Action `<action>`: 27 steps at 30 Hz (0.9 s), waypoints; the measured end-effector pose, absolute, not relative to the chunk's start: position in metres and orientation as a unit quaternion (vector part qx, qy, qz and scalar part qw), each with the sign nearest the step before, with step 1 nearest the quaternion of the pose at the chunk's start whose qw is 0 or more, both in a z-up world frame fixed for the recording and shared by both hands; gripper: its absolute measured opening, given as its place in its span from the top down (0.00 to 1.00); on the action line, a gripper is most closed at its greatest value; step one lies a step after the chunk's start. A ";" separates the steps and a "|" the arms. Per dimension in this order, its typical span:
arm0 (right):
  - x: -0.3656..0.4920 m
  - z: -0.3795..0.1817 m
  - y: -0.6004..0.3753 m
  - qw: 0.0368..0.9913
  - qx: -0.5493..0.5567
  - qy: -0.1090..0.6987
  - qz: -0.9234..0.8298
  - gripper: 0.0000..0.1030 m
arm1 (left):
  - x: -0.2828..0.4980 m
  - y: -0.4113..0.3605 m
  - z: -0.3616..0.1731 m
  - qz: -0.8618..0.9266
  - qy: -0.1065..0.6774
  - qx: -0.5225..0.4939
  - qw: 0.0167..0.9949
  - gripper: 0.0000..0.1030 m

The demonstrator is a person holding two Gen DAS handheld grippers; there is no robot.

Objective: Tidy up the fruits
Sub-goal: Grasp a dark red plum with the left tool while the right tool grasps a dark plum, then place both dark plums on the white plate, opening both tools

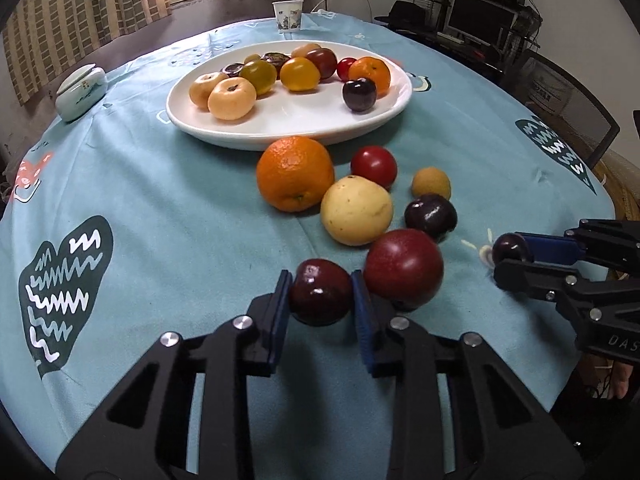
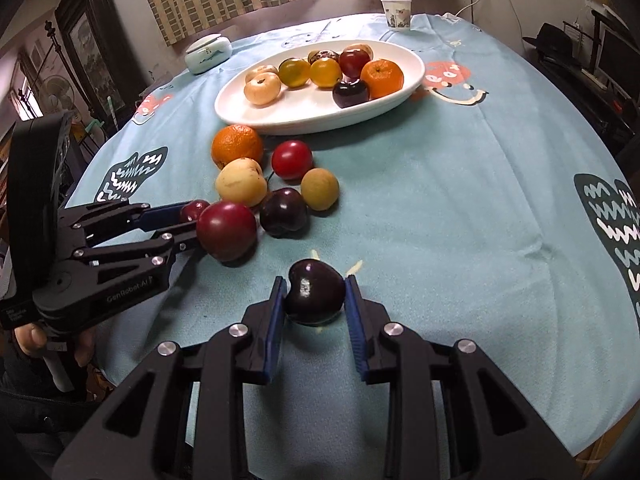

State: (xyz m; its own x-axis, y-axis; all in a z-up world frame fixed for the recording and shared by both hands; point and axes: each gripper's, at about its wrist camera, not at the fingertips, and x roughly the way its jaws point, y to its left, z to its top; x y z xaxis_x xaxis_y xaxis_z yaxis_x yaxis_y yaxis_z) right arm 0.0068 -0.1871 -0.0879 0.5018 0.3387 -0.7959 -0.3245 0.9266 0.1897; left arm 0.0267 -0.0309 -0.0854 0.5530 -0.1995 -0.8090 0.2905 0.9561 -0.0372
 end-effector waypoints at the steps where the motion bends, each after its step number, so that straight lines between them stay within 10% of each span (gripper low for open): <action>1: 0.006 -0.087 -0.187 0.867 0.007 0.459 0.192 0.71 | 0.025 -0.029 -0.083 -0.143 0.452 0.042 0.880 0.71; 27: 0.072 -0.036 -0.161 0.882 -0.005 0.414 0.226 0.71 | 0.089 -0.004 -0.001 -0.113 0.394 0.034 0.912 0.71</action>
State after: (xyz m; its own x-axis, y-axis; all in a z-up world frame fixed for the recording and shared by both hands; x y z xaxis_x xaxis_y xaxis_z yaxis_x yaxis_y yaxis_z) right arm 0.0724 -0.1605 -0.0360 0.5553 0.3948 -0.7320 -0.4037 0.8974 0.1777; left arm 0.0894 -0.0042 -0.0008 0.6642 -0.1781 -0.7260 0.2321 0.9723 -0.0263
